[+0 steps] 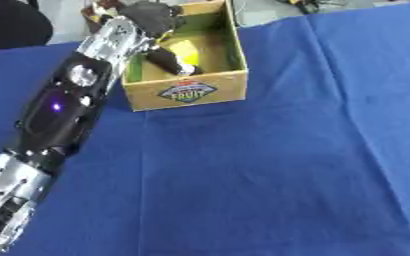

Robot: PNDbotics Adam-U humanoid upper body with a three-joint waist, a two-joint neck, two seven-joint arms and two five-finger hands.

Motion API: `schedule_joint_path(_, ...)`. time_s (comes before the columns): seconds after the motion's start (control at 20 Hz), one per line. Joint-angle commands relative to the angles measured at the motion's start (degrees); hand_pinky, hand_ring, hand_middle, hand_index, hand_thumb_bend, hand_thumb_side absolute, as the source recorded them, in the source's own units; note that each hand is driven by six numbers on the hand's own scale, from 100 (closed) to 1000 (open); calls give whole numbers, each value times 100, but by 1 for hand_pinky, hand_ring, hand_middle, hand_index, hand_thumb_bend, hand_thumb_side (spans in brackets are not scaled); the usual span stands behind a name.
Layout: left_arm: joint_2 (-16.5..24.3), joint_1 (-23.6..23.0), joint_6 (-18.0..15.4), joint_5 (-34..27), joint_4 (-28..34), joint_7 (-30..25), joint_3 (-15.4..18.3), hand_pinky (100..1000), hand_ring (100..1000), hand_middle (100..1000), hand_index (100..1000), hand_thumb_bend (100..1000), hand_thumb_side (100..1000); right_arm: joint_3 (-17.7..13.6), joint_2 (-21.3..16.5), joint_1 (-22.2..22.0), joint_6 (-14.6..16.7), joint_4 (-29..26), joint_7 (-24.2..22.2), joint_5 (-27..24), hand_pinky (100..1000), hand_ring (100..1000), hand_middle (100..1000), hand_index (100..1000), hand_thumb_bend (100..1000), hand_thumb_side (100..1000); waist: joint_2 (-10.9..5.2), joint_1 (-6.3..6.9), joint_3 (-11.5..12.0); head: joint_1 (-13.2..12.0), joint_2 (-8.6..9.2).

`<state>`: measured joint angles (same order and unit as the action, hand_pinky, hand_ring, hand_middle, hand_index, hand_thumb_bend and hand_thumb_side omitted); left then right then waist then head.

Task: Pick up objects on the table and place them in the box.

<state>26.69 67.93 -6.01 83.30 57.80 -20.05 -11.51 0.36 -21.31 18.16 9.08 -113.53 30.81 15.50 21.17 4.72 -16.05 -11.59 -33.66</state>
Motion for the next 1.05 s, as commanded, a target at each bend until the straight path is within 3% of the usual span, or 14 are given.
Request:
schedule_joint_path(0.05, 237, 54, 303, -315, 523, 450, 154, 654, 798, 764, 885, 264, 1000, -64, -62, 14, 1, -106, 26, -13, 620, 664, 533, 805, 100, 632, -176, -67, 26, 16, -8)
schedule_joint_path(0.1, 301, 16, 414, -564, 772, 643, 187, 535, 697, 662, 815, 100, 923, -72, -65, -2, -2, -106, 32, -10, 620, 664, 533, 805, 100, 631, -191, -76, 51, 32, -27)
schedule_joint_path(0.2, 510, -136, 809, -1278, 1486, 1004, 264, 441, 604, 568, 770, 100, 817, -91, -74, -29, -8, -106, 51, -4, 620, 664, 534, 805, 100, 629, -215, -90, 103, 63, -66)
schedule_joint_path(0.45, 1078, -1027, 2034, -4058, 4064, 1606, 563, 284, 468, 430, 733, 100, 773, -149, -92, -63, -5, -106, 114, 6, 620, 665, 535, 805, 100, 629, -256, -142, 228, 133, -162)
schedule_joint_path(0.6, 1243, -1776, 2449, -5685, 5362, 2121, 778, 227, 417, 386, 711, 100, 699, -186, -82, -61, -6, -106, 160, 1, 620, 665, 536, 804, 100, 623, -278, -184, 327, 175, -180)
schedule_joint_path(0.7, 1252, -2210, 2220, -6359, 5603, 2631, 886, 230, 415, 385, 704, 100, 662, -199, -67, -50, -5, -106, 175, -8, 620, 665, 537, 804, 100, 623, -283, -224, 383, 196, -174)
schedule_joint_path(0.8, 1179, -2630, 1689, -6732, 5662, 3160, 968, 236, 418, 389, 704, 100, 657, -213, -56, -38, 1, -106, 190, -16, 620, 665, 538, 804, 100, 623, -284, -263, 418, 206, -171)
schedule_joint_path(0.9, 995, -3030, 1186, -6795, 5675, 3557, 1053, 239, 419, 392, 710, 100, 672, -221, -50, -23, 9, -106, 203, -24, 619, 665, 538, 804, 100, 623, -284, -292, 427, 194, -187)
schedule_joint_path(1.05, 729, -3502, 696, -6769, 5679, 3643, 1071, 252, 428, 417, 742, 100, 700, -226, -43, 10, 28, -106, 211, -39, 620, 666, 539, 803, 100, 625, -284, -337, 427, 169, -186)
